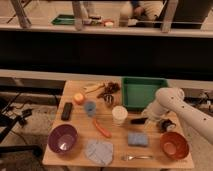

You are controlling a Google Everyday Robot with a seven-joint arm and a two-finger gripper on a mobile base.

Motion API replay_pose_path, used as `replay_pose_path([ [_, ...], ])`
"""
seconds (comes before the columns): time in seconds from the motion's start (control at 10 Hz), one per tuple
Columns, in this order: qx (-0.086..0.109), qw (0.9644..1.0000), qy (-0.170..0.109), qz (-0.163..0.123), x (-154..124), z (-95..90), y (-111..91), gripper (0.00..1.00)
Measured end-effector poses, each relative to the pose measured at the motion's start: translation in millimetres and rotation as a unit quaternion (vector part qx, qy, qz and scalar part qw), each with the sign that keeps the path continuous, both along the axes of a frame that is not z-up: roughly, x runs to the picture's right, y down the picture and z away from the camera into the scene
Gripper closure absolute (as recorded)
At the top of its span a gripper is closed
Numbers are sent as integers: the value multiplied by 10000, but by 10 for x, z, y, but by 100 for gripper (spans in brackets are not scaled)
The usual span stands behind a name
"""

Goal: Wipe purple bowl with brush

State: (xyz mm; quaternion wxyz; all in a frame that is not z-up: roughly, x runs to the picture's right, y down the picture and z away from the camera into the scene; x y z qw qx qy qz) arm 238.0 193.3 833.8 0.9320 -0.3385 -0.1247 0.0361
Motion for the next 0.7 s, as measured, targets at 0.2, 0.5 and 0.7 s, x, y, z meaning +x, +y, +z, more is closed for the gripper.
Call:
replay_pose_path([
  [0.2, -22, 10000, -6, -11, -12, 22, 24, 44],
  [0.5, -15, 10000, 2, -11, -18, 46, 50, 44],
  [0.7, -28, 10000, -5, -26, -39, 69, 76, 44],
])
